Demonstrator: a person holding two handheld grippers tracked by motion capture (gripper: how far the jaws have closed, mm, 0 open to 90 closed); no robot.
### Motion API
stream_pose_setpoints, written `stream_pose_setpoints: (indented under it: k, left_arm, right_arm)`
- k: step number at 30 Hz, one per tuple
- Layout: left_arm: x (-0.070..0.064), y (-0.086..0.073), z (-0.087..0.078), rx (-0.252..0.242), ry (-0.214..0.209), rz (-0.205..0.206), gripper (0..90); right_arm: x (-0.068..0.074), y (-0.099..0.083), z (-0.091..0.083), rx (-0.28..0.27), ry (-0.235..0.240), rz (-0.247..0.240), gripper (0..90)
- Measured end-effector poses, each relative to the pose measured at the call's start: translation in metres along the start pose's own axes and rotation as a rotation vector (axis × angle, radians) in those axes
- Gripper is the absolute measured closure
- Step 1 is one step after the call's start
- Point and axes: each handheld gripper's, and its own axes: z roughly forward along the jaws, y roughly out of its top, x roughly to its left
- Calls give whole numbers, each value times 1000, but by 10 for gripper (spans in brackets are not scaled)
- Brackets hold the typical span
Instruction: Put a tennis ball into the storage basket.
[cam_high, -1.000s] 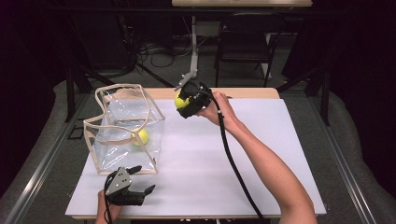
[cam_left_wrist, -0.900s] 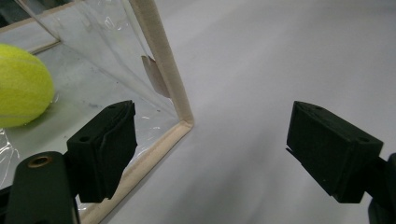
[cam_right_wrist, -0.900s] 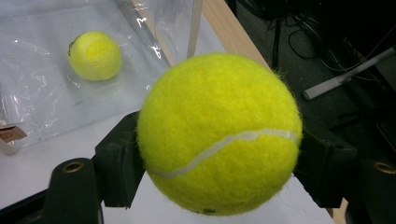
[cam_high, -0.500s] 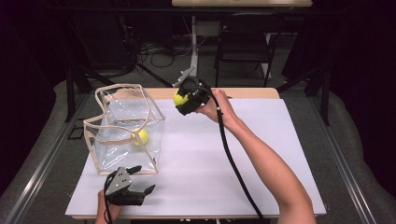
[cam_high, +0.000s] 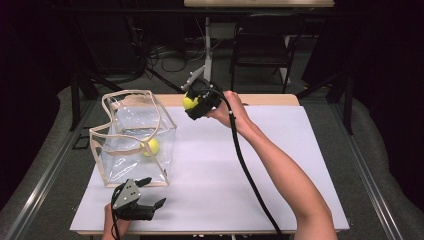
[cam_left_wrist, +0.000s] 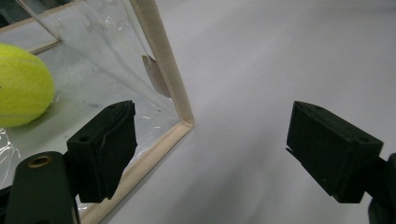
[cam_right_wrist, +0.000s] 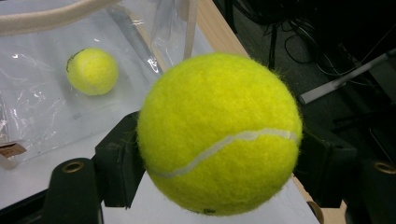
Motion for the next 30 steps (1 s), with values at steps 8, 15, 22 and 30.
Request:
stream_pose_setpoints:
  k: [8, 15, 22, 30]
  left_arm:
    - [0, 0, 0, -1, -2, 2, 160]
    - [0, 0, 0, 0, -3, 1, 160]
    - [0, 0, 0, 2, -4, 0, 160]
    - [0, 0, 0, -1, -5, 0, 160]
  right_arm:
    - [2, 10, -3, -13, 2, -7, 262]
    - [5, 19, -6, -29, 3, -16, 262]
    - [7, 28, -8, -39, 3, -25, 262]
    - [10, 39, -9, -56, 10, -37, 262]
